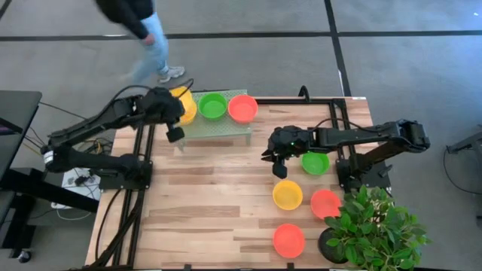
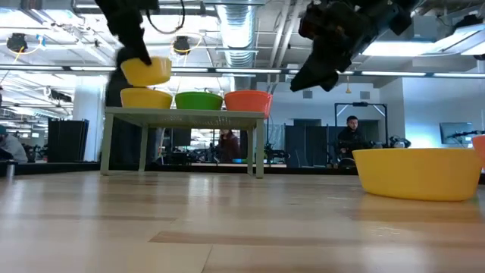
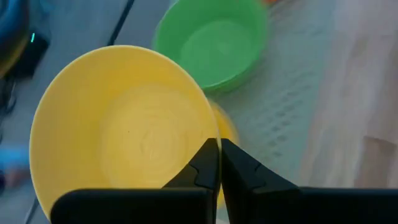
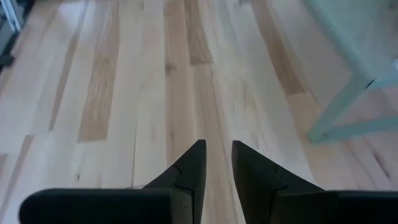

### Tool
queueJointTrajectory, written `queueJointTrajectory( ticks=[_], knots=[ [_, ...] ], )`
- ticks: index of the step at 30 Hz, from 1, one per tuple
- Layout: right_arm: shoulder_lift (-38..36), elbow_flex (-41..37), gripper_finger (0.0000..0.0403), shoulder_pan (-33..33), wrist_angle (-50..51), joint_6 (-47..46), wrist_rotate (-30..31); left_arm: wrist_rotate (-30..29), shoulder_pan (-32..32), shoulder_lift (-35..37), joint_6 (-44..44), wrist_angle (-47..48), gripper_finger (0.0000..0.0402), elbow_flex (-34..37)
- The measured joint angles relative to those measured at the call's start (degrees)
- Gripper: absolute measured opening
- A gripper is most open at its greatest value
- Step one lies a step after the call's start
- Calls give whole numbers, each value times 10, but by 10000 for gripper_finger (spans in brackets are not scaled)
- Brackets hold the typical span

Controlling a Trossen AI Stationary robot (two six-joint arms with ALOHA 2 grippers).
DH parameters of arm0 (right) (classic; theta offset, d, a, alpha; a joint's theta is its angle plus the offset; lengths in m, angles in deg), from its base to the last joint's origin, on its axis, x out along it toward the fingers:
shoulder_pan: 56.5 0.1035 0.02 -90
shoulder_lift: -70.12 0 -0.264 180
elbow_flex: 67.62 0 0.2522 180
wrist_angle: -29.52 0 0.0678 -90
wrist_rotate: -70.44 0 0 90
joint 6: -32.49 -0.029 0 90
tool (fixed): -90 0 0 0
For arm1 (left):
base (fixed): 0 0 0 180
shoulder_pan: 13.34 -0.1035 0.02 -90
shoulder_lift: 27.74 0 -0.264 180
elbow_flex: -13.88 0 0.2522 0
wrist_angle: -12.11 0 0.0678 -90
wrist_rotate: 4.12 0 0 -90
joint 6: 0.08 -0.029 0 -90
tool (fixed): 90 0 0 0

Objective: Pick & Place Mini bowls
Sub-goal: Stack the yellow bowl on top of the other yellow bowls on the shelf

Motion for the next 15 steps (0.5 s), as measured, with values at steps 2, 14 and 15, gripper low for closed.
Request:
queueJointTrajectory(
  ticks=[2, 14, 15],
  knots=[
    [0, 0, 72, -1, -9, 0, 0, 17, -30, -14, 0, 0, 8, 0],
    [0, 0, 72, 0, -13, 2, -1, 66, -56, -72, 1, 5, 9, 0],
    [0, 0, 72, 0, -13, 1, -1, 67, -56, -75, 2, 6, 9, 0]
  ],
)
